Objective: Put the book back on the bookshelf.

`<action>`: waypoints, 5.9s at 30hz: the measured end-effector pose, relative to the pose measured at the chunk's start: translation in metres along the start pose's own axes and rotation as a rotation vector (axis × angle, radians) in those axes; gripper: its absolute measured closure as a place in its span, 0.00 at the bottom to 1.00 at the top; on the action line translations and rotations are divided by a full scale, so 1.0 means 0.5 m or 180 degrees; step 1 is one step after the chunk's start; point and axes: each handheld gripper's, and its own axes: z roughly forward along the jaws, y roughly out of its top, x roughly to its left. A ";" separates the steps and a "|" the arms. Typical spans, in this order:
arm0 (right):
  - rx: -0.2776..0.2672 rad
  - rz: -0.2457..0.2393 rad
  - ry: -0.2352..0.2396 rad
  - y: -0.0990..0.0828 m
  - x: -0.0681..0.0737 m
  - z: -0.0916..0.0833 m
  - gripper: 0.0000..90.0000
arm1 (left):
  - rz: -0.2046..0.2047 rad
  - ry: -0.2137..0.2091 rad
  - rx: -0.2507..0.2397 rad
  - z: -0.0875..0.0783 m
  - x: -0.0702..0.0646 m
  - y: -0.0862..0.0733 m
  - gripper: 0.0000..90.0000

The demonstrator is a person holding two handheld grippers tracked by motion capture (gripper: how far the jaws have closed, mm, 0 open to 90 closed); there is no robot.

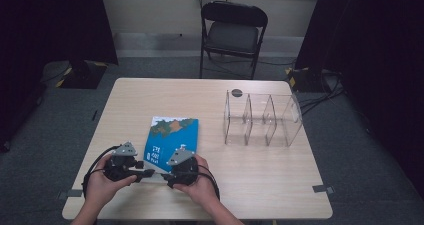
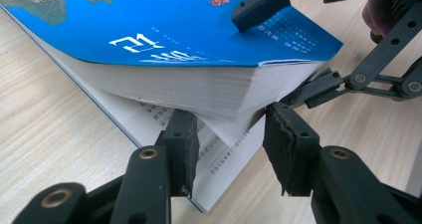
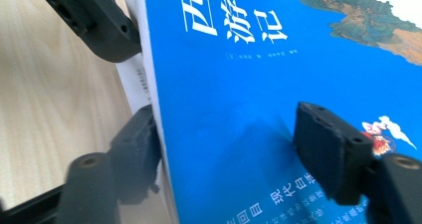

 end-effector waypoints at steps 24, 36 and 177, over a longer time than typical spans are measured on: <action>0.0224 -0.0276 0.0098 0.022 0.003 -0.003 0.52 | 0.0013 0.0172 0.0033 -0.005 0.019 -0.070 0.30; 0.0178 -0.0229 0.0176 0.022 -0.001 -0.006 0.58 | -0.0024 0.0197 0.0037 -0.005 0.027 -0.108 0.29; 0.0331 0.0109 0.0082 0.157 -0.066 -0.113 0.83 | 0.0207 0.0474 -0.0219 0.063 -0.001 -0.097 0.18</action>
